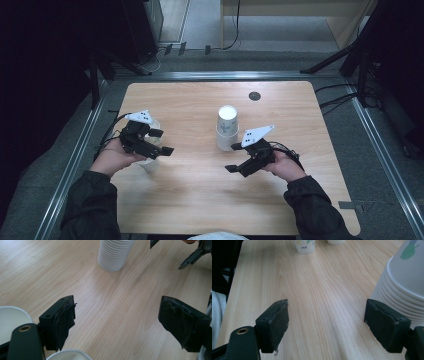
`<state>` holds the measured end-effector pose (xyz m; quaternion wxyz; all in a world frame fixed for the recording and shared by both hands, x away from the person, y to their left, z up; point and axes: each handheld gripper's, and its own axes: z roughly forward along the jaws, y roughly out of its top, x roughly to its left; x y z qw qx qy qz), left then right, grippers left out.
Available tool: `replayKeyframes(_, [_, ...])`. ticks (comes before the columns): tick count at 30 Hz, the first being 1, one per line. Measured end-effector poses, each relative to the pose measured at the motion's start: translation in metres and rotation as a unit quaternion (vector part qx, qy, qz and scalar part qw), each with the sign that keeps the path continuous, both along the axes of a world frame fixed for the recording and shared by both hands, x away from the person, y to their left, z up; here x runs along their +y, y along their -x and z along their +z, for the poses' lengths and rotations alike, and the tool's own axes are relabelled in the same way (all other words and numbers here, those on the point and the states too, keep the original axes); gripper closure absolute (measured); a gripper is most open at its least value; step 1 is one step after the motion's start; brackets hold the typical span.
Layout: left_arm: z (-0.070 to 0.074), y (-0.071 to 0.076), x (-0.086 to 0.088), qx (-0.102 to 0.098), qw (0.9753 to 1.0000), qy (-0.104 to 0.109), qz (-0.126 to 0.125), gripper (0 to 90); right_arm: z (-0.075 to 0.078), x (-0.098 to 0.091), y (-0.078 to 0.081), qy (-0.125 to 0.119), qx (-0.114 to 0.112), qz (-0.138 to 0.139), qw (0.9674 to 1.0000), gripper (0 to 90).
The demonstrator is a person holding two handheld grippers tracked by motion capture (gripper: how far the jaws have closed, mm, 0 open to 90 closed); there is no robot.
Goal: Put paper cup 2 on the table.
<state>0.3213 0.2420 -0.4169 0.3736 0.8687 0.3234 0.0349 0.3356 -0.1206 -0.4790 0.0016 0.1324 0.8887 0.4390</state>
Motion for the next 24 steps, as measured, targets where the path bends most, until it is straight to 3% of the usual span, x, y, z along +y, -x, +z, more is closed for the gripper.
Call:
replayKeyframes(17, [-0.017,-0.003,-0.038,-0.01,0.9999,-0.006,-0.011,14.7,0.002,-0.006,0.0,-0.003,-0.005,-0.007,1.0,20.4])
replayKeyframes(24, [-0.022,-0.003,-0.054,-0.004,0.9996,0.005,-0.028,14.7,0.002,-0.009,0.001,-0.001,-0.006,-0.011,0.9999,20.4])
